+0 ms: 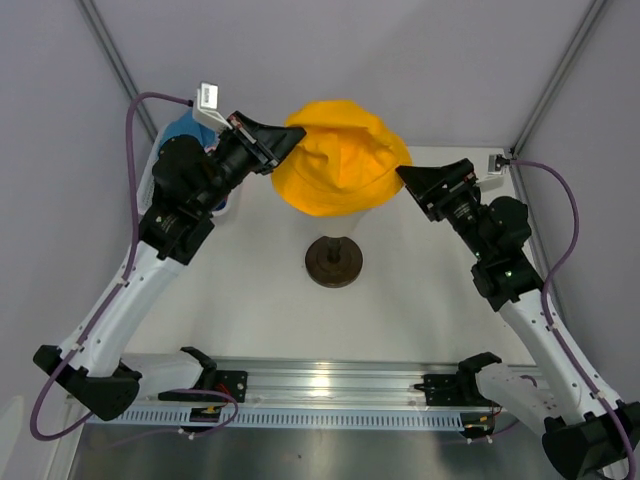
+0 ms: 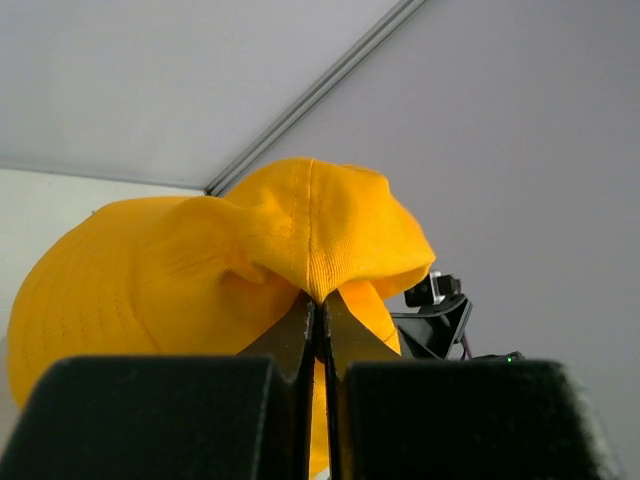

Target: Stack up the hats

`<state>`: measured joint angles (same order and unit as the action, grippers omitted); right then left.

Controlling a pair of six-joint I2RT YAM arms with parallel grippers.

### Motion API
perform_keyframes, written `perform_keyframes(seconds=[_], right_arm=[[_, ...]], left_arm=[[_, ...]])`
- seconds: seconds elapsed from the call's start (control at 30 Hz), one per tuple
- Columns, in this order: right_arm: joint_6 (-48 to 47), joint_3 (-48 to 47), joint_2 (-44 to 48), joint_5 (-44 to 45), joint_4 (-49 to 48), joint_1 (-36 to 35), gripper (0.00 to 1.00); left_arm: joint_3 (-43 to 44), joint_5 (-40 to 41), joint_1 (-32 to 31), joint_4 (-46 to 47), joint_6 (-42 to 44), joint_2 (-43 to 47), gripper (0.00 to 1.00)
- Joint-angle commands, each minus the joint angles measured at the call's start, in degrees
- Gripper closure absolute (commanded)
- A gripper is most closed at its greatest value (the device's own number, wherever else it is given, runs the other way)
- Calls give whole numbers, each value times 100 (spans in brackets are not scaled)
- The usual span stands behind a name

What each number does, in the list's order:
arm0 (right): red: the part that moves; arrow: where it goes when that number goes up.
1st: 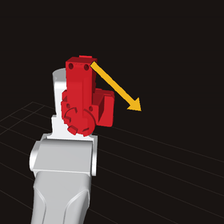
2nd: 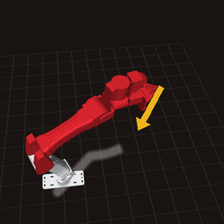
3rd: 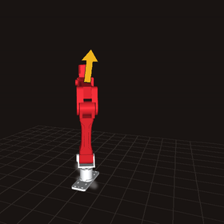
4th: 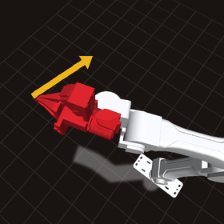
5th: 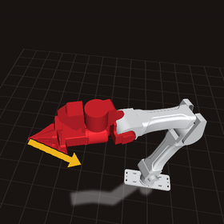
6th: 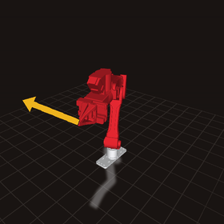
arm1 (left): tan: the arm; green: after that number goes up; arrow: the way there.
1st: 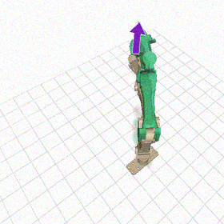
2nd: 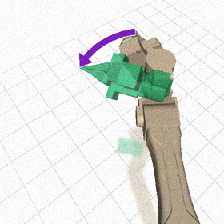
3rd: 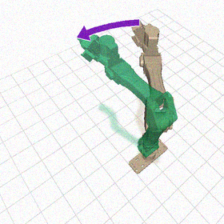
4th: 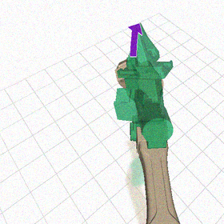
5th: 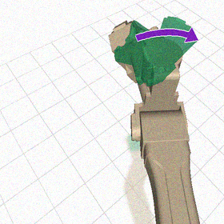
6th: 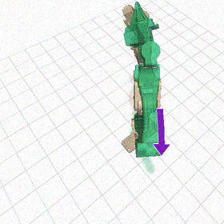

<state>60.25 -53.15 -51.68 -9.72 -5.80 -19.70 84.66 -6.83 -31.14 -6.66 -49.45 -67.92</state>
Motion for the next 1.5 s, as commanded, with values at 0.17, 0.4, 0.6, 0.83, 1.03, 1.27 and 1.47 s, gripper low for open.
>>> perform_keyframes(seconds=[0.17, 0.4, 0.6, 0.83, 1.03, 1.27, 1.47], right_arm=[[75, -179, -369, -4, -914, -438, 28], [-101, 181, 52, 505, -738, -482, 75], [-101, 437, 255, 585, -1063, -473, 89], [-145, 664, 9, 523, -992, -464, 100], [-285, 876, -140, 532, -1072, -455, 100], [-260, 1289, -237, 427, -1379, -447, 100], [-470, 1324, -448, 418, -1406, -473, 100]], left_arm=[[-459, -152, -42, 209, -30, 209, 99], [-723, -55, -42, 243, 138, 411, 98], [-626, -266, -42, 7, 304, 551, 75], [-1108, 1033, 46, -696, 472, 1569, 11], [-2137, 1712, 580, -671, -222, 2397, 6], [-2832, 868, 987, -170, -864, 2240, 15], [-2780, 121, 995, 480, -1093, 1669, 16]])
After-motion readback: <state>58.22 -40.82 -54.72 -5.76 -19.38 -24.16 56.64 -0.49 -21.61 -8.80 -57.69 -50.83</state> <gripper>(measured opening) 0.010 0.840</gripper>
